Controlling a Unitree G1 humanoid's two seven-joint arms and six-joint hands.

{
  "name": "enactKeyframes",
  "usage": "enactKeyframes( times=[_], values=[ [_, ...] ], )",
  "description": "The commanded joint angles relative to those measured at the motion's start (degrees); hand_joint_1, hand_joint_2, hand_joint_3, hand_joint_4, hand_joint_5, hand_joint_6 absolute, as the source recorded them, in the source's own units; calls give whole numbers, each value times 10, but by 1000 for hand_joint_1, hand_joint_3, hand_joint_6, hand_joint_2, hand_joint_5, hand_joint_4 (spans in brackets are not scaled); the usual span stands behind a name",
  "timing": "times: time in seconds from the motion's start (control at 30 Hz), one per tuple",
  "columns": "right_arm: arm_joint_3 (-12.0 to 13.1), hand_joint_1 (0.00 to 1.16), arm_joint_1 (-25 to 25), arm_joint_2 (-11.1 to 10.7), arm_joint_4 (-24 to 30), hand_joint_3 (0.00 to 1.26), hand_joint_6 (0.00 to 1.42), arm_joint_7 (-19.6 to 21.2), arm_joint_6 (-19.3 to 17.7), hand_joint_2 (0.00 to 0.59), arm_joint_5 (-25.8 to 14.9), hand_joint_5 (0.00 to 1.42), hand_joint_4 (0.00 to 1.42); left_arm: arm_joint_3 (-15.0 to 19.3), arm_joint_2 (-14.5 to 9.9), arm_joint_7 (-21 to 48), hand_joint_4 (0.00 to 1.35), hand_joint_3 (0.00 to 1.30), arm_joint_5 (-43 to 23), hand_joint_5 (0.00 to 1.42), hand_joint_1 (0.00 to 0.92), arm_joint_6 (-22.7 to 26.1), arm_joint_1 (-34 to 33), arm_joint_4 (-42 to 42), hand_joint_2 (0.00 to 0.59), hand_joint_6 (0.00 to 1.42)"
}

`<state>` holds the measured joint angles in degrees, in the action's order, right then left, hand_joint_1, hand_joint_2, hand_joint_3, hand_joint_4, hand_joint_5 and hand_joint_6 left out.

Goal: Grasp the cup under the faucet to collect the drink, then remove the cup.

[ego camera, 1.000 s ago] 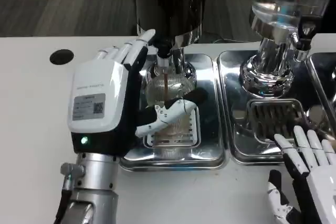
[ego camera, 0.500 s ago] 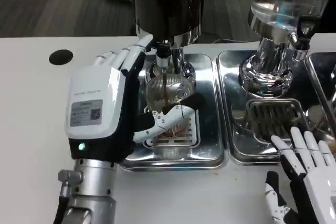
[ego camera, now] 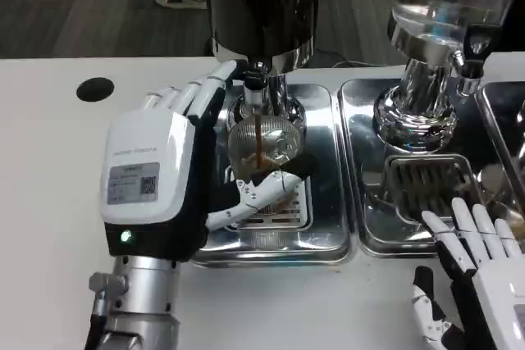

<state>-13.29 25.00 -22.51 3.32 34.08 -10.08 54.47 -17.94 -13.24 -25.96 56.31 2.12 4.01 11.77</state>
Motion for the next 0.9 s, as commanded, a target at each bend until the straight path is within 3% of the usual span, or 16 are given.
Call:
enactKeyframes(
  times=[0.03, 0.9],
  values=[
    [2, 230, 6, -2, 16, 166, 32, 1, 2, 568, 2, 0, 0, 1, 1, 3, 318, 365, -3, 409, 0, 2, 12, -10, 64, 350],
    [6, 249, 11, -1, 16, 175, 32, 4, 0, 576, -1, 0, 0, -4, 6, 0, 318, 362, 2, 418, 0, -1, 15, -17, 65, 345]
  ],
)
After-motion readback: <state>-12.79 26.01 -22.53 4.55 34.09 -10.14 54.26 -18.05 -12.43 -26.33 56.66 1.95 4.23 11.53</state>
